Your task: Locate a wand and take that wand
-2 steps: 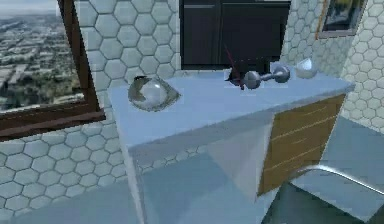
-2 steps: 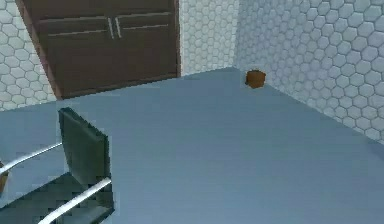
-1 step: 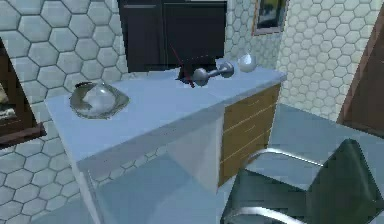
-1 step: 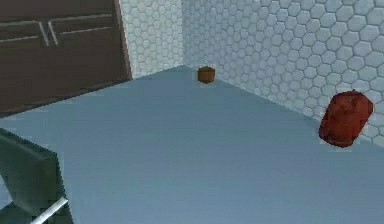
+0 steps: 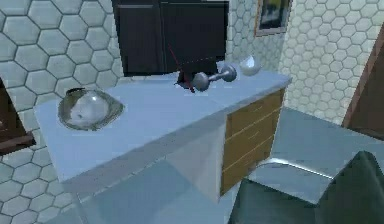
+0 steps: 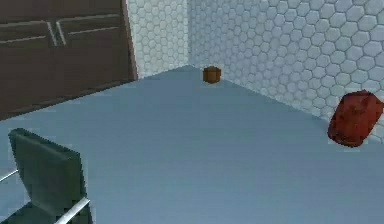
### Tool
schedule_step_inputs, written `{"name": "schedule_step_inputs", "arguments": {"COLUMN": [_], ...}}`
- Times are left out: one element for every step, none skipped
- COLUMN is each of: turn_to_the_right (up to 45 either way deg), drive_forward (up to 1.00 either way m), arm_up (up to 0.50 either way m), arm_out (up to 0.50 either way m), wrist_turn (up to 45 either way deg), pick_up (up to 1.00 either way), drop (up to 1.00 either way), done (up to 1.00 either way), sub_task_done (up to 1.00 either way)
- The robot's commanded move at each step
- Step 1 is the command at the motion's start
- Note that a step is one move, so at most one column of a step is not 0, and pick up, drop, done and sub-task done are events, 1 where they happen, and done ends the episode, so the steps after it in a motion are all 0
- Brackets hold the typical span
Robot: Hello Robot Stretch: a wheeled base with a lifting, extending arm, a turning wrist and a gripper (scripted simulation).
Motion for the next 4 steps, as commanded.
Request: {"name": "schedule_step_inputs", "arguments": {"turn_to_the_right": [-45.0, -39.0, -6.0, 45.0], "drive_forward": [0.00, 0.00, 0.00, 0.00], "arm_up": [0.00, 0.00, 0.00, 0.00], "arm_out": [0.00, 0.00, 0.00, 0.00], "wrist_turn": [0.0, 0.0, 0.0, 0.0], "pick_up": [0.00, 0.00, 0.00, 0.00], "drop": [0.00, 0.00, 0.00, 0.00], "done": [0.00, 0.00, 0.00, 0.00], "sub_task_done": [0.00, 0.00, 0.00, 0.00]}}
